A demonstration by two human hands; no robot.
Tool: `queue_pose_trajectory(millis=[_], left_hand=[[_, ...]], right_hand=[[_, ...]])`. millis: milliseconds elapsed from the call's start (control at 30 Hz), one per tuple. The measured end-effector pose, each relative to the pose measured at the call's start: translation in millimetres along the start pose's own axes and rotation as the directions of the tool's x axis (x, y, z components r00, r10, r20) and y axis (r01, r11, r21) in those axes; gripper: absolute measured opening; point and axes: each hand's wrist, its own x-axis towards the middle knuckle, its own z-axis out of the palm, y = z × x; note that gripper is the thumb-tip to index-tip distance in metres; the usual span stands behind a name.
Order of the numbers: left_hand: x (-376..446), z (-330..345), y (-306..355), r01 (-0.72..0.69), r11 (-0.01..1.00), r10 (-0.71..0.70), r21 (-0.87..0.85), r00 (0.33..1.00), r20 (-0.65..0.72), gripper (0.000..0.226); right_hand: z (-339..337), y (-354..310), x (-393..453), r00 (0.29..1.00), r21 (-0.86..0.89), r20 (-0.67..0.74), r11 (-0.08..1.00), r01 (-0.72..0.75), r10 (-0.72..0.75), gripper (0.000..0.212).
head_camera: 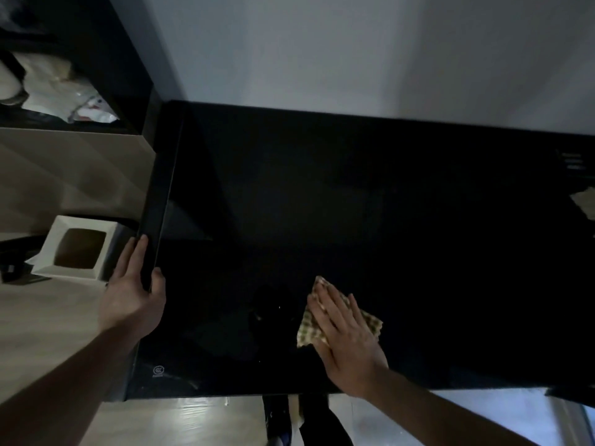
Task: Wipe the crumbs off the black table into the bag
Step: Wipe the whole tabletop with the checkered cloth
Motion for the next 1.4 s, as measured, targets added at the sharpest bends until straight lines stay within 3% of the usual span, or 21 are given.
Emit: queue_pose_trajectory(millis=[67, 200, 400, 600, 667, 800, 967, 1067, 1133, 1200, 1267, 1400], left_hand=[[-1, 2, 0, -0.008, 1.000, 0.008, -0.008, 1.000, -0.008, 0.069], [1, 5, -3, -0.041, 0.999, 0.041, -0.008, 0.999, -0.019, 0.069], [1, 7, -3, -0.038, 0.998, 0.039, 0.039, 0.999, -0.029, 0.070], [3, 9, -2, -0.018, 0.996, 0.022, 0.092, 0.999, -0.049, 0.073], [3, 12, -3, -0.022, 0.994, 0.028, 0.109, 0.998, -0.059, 0.072], [4, 14, -2, 0.009, 0.994, -0.002, 0.112, 0.998, -0.056, 0.071], [1, 15, 12, 0.086, 0.980, -0.082, 0.180, 0.996, -0.028, 0.070], [2, 14, 8, 0.057, 0.982, -0.054, 0.181, 0.998, -0.020, 0.071], [4, 15, 5, 0.042, 0.984, -0.037, 0.175, 0.999, -0.031, 0.072], [5, 16, 6, 0.059, 0.980, -0.053, 0.191, 0.998, -0.034, 0.072], [3, 16, 7, 0.052, 0.979, -0.045, 0.197, 0.998, -0.037, 0.071], [6, 14, 4, 0.023, 0.983, -0.017, 0.183, 0.999, -0.036, 0.074]], right_hand=[[-7, 18, 16, 1.000, -0.026, -0.012, 1.000, -0.011, 0.011, 0.069], [-35, 77, 76, 0.974, 0.013, -0.125, 0.982, -0.189, 0.189, 0.068], [-84, 167, 147, 0.873, 0.056, -0.260, 0.909, -0.412, 0.412, 0.067], [-124, 220, 215, 0.775, 0.132, -0.251, 0.813, -0.567, 0.581, 0.068], [-126, 223, 220, 0.791, 0.115, -0.250, 0.828, -0.549, 0.559, 0.069], [-107, 199, 177, 0.887, 0.037, -0.266, 0.924, -0.382, 0.377, 0.077], [-49, 113, 72, 0.983, -0.035, -0.153, 0.994, -0.107, 0.100, 0.071], [-42, 102, 58, 0.999, -0.094, -0.024, 0.995, 0.020, -0.022, 0.070], [-50, 119, 85, 0.994, -0.076, -0.107, 0.997, -0.025, 0.017, 0.069], [-66, 140, 126, 0.964, -0.026, -0.215, 0.986, -0.163, 0.154, 0.069], [-84, 158, 166, 0.937, -0.010, -0.234, 0.963, -0.270, 0.261, 0.071], [-120, 191, 238, 0.893, 0.056, -0.282, 0.935, -0.350, 0.351, 0.071]])
